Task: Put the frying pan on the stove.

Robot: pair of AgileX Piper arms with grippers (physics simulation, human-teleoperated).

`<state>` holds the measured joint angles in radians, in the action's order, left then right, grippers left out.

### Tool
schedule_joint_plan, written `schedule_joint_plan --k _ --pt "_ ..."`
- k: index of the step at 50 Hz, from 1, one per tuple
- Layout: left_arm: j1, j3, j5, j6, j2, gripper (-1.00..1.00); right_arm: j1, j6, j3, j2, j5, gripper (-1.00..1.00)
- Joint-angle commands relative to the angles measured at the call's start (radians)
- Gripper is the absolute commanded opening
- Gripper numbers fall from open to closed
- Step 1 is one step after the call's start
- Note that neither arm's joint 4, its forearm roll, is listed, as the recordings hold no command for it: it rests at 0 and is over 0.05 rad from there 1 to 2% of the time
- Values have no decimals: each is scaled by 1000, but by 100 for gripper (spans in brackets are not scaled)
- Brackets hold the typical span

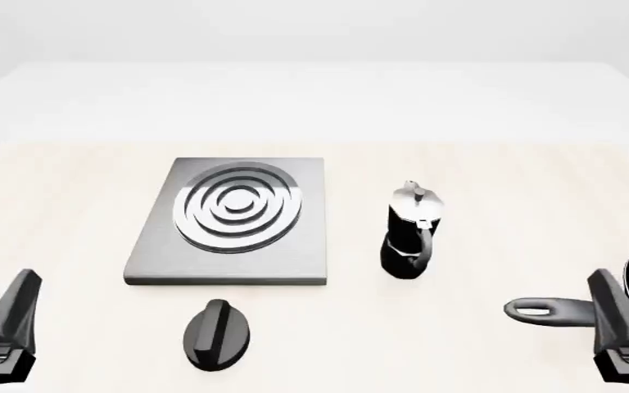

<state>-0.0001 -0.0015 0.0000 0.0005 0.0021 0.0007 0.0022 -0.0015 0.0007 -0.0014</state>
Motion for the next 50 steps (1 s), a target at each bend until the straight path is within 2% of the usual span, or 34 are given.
schedule_joint_plan --k 1,13,14,15,25,38,50 --pt "0 -4 0 1 4 100 2 6 -4 1 -2 100" --pt "4 -2 -6 22 26 100 21 18 -20 0 13 100" --pt "-7 -79 114 -54 -2 100 73 5 1 0 0 100" --pt "2 -3 -1 18 22 100 22 19 -24 2 13 100" --pt "-15 -2 -10 10 36 100 20 14 -39 0 34 100" --pt "-7 0 -20 0 62 100 18 33 -192 -1 161 100" --pt "-19 0 24 -3 30 100 26 -19 -305 -1 294 100"
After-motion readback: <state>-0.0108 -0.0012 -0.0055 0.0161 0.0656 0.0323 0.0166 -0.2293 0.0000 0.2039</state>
